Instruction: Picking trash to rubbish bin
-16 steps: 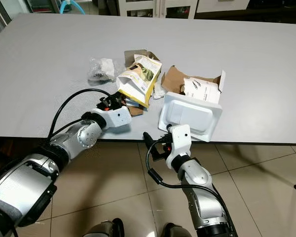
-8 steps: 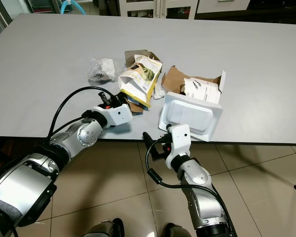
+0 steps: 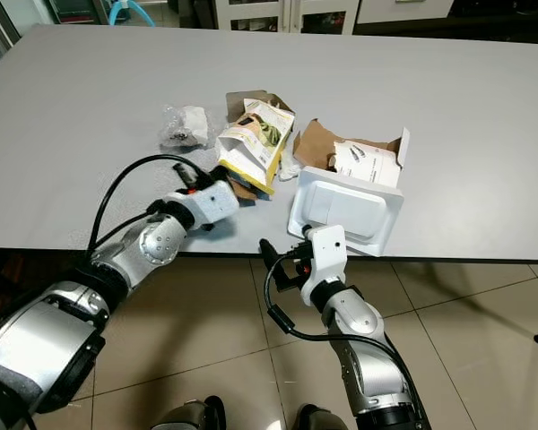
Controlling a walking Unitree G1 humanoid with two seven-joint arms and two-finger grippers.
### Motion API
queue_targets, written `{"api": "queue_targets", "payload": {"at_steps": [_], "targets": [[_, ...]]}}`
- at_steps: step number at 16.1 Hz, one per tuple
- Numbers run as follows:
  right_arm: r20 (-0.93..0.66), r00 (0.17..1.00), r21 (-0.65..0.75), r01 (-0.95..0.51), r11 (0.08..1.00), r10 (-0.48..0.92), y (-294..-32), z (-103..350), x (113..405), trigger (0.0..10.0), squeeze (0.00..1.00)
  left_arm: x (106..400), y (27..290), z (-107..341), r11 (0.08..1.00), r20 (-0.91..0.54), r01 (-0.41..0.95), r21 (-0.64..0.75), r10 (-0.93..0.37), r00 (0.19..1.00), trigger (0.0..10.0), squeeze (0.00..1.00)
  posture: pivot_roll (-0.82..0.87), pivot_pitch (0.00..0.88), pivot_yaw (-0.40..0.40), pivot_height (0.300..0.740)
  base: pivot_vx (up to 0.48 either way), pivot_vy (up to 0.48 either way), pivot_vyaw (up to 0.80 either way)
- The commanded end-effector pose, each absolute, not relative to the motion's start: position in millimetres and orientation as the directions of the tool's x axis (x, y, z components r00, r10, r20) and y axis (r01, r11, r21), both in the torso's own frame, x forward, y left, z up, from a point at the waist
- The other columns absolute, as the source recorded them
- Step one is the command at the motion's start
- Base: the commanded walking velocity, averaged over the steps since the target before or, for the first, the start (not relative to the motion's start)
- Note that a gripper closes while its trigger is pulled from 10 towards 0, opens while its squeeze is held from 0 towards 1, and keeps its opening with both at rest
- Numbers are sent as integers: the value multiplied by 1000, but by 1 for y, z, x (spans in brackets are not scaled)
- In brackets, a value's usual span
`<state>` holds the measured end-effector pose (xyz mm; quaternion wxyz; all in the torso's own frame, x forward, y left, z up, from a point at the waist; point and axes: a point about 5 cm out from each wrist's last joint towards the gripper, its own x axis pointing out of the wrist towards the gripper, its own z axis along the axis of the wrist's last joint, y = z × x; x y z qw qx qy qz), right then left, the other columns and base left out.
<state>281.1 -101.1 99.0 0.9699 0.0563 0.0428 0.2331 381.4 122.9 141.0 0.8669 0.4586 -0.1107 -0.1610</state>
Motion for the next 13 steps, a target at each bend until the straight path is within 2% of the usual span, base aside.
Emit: {"api": "queue_targets", "payload": {"at_steps": [1,2,4,5,7,11,13], "targets": [[-63,891,128,-440,889,450,-102,98,282,10000,0,379,129,130,587,3,212,781,-343,939,10000,0,-86,156,10,740,0,0,0],[-63,891,127,-440,889,450,-102,98,283,10000,0,379,131,131,653,11,213,727,-321,947,10000,0,-84,155,10,740,0,0,0],[-63,890,127,-442,888,452,-102,98,284,10000,0,378,132,132,719,21,228,656,-320,947,10000,0,-78,152,11,740,0,0,0],[-63,889,127,-445,887,454,-101,98,285,10000,0,378,133,135,774,40,249,582,-334,942,10000,0,-75,147,12,740,0,0,0],[-60,886,126,-450,884,459,-100,99,287,10000,0,378,132,148,828,94,319,461,-403,910,10000,0,-64,139,10,740,0,0,0],[-54,881,121,-462,879,470,-98,100,292,10000,0,372,133,169,773,126,465,431,-562,817,10000,0,-41,119,12,740,0,0,0],[-40,877,119,-472,873,480,-95,103,298,10000,0,365,135,190,716,171,549,431,-662,730,10000,0,-27,96,14,740,0,0,0]]}}
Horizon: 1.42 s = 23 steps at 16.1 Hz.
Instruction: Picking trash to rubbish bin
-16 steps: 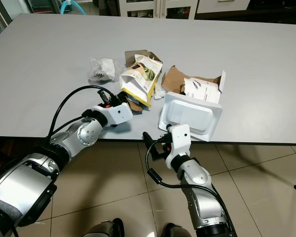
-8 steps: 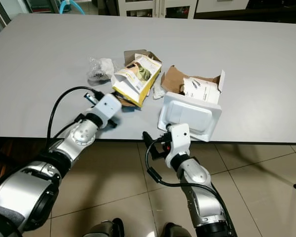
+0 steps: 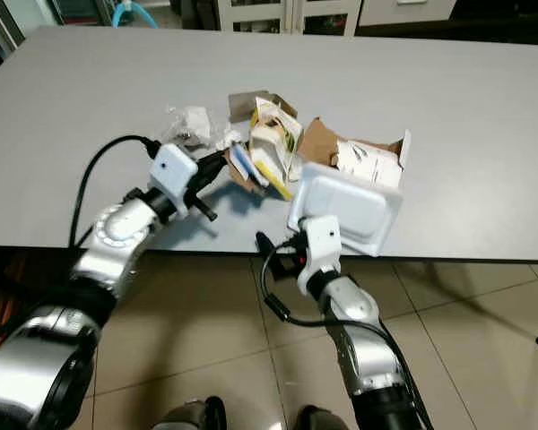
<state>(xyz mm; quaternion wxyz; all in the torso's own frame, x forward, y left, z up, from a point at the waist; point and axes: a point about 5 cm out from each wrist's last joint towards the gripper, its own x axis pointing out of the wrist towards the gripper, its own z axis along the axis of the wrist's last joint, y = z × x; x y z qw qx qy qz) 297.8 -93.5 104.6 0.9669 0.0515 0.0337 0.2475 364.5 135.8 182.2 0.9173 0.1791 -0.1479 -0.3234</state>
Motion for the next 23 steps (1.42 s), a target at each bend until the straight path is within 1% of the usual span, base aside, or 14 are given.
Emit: {"api": "queue_targets", "payload": {"at_steps": [1,4,5,7,8,9,11,13,16,19,21,23], "targets": [[-34,875,117,-476,871,483,-94,104,300,10000,0,359,137,202,693,177,594,408,-699,693,10000,0,-25,90,15,740,0,0,0],[-27,874,111,-481,870,486,-95,106,305,10000,0,351,142,224,647,173,648,402,-749,640,10000,0,-18,71,12,740,0,0,0],[-23,873,108,-482,869,487,-95,107,307,10000,0,349,144,237,639,205,664,388,-762,614,10000,0,-15,63,11,740,0,0,0],[-15,871,103,-488,867,491,-93,108,310,10000,0,347,150,255,683,275,651,331,-730,625,10000,0,-10,56,11,740,0,0,0],[-14,871,103,-488,867,492,-93,108,310,10000,0,346,151,256,685,275,653,324,-729,628,10000,0,-9,53,10,740,0,0,0],[-8,871,102,-488,867,491,-93,109,311,10000,0,351,158,255,774,314,568,279,-632,708,10000,0,-9,53,10,740,0,0,0],[-3,872,101,-486,868,489,-94,110,313,10000,0,359,167,249,884,361,428,190,-468,806,10000,0,-10,52,8,740,0,0,0],[-1,874,98,-483,870,486,-95,110,313,10000,0,360,169,239,949,394,315,32,-301,868,10000,0,-9,53,6,740,0,0,0],[1,875,97,-482,871,484,-96,110,314,10000,0,355,158,223,959,379,277,-60,-234,895,10000,0,-2,50,2,740,0,0,0],[6,874,99,-484,870,485,-94,110,316,10000,0,352,150,206,965,353,207,-160,-140,925,10000,0,-1,48,8,740,0,0,0],[11,876,101,-480,871,482,-94,111,317,10000,0,350,148,198,970,339,166,-175,-99,936,10000,0,-2,44,11,740,0,0,0],[35,887,104,-461,881,460,-96,115,320,10000,0,344,145,188,981,338,89,-175,-26,941,10000,0,-2,39,14,740,0,0,0]]}}
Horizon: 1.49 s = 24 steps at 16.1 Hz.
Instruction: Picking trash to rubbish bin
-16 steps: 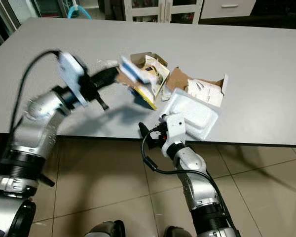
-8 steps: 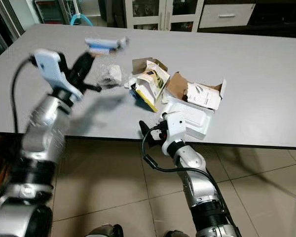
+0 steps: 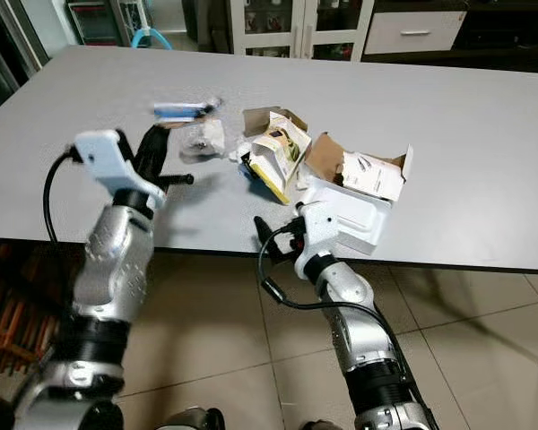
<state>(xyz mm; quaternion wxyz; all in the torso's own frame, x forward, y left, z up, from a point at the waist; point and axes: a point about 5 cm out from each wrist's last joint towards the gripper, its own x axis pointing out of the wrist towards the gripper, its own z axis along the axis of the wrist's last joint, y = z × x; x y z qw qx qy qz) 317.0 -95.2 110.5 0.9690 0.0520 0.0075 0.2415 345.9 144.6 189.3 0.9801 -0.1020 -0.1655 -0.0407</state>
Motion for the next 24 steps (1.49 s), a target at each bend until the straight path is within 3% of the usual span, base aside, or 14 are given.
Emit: {"api": "queue_targets", "payload": {"at_steps": [1,7,17,19,24], "targets": [[44,892,107,-451,886,449,-97,117,321,10000,0,343,142,186,985,340,79,-150,-23,940,10000,0,-1,37,15,740,0,0,0],[124,946,124,-314,941,299,-115,136,335,10000,0,336,122,176,998,349,61,-7,-55,936,10000,0,-4,24,23,740,0,0,0],[103,982,68,-163,984,156,-151,132,339,10000,0,334,155,156,996,292,-32,85,6,956,10000,0,-2,23,16,740,0,0,0],[76,992,43,-106,993,103,-168,125,337,10000,0,333,162,140,987,235,4,160,-42,971,10000,0,-4,19,17,740,0,0,0],[31,996,-3,-86,996,86,-179,108,326,10000,0,331,163,113,977,136,47,208,-76,988,10000,0,-12,16,29,740,0,0,0]]}}
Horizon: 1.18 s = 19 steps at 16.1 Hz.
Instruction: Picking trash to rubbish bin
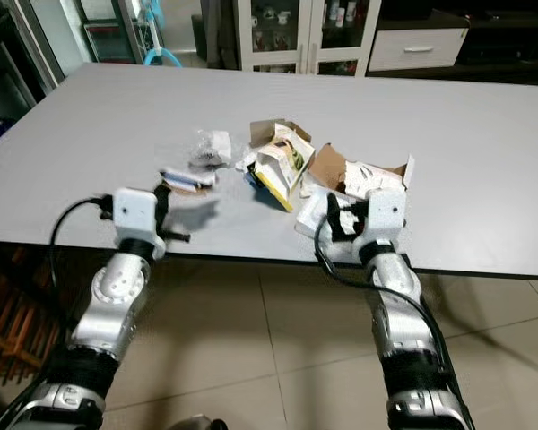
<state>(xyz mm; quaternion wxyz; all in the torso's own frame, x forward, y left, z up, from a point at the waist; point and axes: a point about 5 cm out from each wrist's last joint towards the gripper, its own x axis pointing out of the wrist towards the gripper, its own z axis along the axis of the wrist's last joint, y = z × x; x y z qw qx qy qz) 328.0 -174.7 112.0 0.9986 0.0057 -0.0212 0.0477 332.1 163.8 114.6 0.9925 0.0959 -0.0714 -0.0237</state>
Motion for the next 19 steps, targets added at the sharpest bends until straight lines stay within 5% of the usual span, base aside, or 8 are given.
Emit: {"api": "queue_targets", "payload": {"at_steps": [1,8,19], "targets": [[40,998,14,-58,998,57,-184,108,325,10000,0,331,163,112,977,140,49,206,-79,987,10000,0,-18,10,38,740,0,0,0],[4,1000,28,19,999,-19,-196,91,320,10000,0,327,182,84,978,26,31,207,-37,999,10000,0,-31,0,70,740,0,0,0],[22,999,28,29,999,-29,-202,90,320,10000,0,328,174,83,975,45,79,208,-90,995,10000,0,-31,0,61,740,0,0,0]]}}
